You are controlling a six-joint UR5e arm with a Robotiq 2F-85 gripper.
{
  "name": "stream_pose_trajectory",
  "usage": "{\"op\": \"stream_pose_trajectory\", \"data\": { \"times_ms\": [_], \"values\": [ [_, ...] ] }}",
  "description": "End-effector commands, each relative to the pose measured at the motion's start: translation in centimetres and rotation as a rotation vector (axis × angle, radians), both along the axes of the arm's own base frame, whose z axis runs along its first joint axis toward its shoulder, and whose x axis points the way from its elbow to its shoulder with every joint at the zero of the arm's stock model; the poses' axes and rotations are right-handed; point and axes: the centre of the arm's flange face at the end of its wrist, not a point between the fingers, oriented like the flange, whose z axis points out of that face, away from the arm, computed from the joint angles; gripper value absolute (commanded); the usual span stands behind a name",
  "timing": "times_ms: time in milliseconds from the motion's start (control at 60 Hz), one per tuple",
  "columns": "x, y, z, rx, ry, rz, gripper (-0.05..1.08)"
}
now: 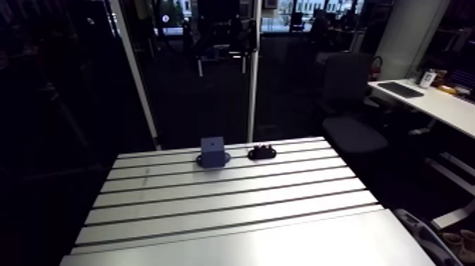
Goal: Pick up the M10 bolt and insert it into the hole until fully seated.
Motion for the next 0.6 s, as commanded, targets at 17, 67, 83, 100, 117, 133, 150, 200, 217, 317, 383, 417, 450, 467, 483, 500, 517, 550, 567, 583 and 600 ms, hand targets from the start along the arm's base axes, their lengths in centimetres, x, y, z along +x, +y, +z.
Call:
{"op": "stream_pose_trajectory", "data": {
  "times_ms": [17,67,83,100,117,133,150,200,217,317,383,417,450,467,483,500,517,550,567,583,600],
  "values": [
    [-1.2,3.0,-2.3,0.006,0.007,0.001,0.01],
    [-1.7,3.7,-2.9,0.008,0.009,0.003,0.01],
    [-1.7,3.7,-2.9,0.008,0.009,0.003,0.01],
    [-1.8,3.8,-3.1,0.008,0.012,0.005,0.01],
    [-2.0,4.0,-3.3,0.010,0.015,0.005,0.01],
    [-2.2,4.2,-3.9,0.009,0.011,0.004,0.01],
    [-2.2,4.2,-3.9,0.009,0.011,0.004,0.01],
    [-2.5,4.4,-4.3,0.010,0.011,0.003,0.01],
    [-2.8,4.6,-4.8,0.008,0.008,0.004,0.01],
    [-3.5,5.0,-6.2,-0.002,-0.003,0.000,0.01],
    [-4.0,5.3,-7.1,-0.008,-0.012,0.000,0.01],
    [-4.1,5.6,-7.5,-0.012,-0.017,-0.001,0.01],
    [-4.1,5.7,-7.6,-0.012,-0.017,0.000,0.01],
    [-4.2,5.9,-7.6,-0.012,-0.017,0.002,0.01],
    [-4.2,5.9,-7.6,-0.012,-0.017,0.002,0.01],
    [-4.2,6.2,-7.7,-0.011,-0.016,0.001,0.03],
    [-4.2,6.2,-7.7,-0.011,-0.016,0.001,0.03],
    [-4.3,6.8,-7.8,-0.007,-0.003,-0.006,0.10],
    [-4.3,6.8,-7.8,-0.007,-0.003,-0.006,0.10],
    [-4.5,7.3,-8.0,-0.006,0.002,-0.012,0.14],
    [-4.5,7.3,-8.0,-0.006,0.002,-0.012,0.14]
  ]
}}
